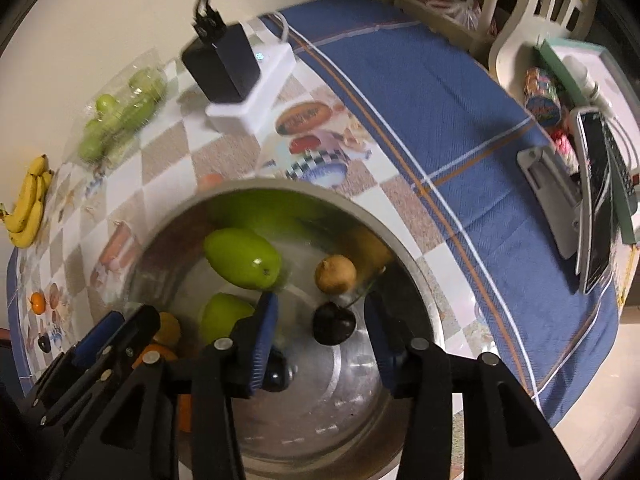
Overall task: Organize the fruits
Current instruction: 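Move both held fruits over the steel bowl and open both tools, then withdraw both open tools from the bowl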
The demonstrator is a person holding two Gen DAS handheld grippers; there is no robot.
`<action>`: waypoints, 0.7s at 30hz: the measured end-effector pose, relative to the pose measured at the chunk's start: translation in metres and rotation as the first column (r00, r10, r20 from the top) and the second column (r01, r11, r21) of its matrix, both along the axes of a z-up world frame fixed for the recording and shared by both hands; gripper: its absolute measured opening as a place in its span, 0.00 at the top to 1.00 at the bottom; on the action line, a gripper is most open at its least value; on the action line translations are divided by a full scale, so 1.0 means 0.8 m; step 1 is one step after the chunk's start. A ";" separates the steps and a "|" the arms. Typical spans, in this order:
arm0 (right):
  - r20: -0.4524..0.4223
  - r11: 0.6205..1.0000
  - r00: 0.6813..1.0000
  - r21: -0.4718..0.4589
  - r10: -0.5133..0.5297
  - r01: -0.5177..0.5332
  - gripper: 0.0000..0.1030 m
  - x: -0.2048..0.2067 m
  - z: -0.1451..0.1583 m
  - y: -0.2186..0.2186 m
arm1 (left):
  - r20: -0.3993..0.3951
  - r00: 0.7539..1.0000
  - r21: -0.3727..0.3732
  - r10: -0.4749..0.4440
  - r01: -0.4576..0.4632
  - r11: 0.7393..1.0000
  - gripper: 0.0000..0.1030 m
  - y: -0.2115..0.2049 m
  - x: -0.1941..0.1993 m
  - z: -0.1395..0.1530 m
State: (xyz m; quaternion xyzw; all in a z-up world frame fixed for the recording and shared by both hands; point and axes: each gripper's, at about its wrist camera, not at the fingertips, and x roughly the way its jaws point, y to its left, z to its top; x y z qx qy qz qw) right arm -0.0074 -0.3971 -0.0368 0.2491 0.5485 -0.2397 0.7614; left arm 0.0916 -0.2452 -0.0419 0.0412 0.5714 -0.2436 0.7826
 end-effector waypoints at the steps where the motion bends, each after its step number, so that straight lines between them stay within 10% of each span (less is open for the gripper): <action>1: 0.007 1.000 1.000 0.000 0.004 -0.004 0.54 0.000 0.002 0.001 | -0.004 1.000 0.007 0.016 -0.016 1.000 0.51 0.004 0.001 0.002; 21: 0.033 0.985 0.985 -0.016 0.171 -0.171 0.48 0.029 0.012 0.056 | -0.093 0.950 0.074 0.297 -0.291 0.954 0.43 0.115 0.023 -0.014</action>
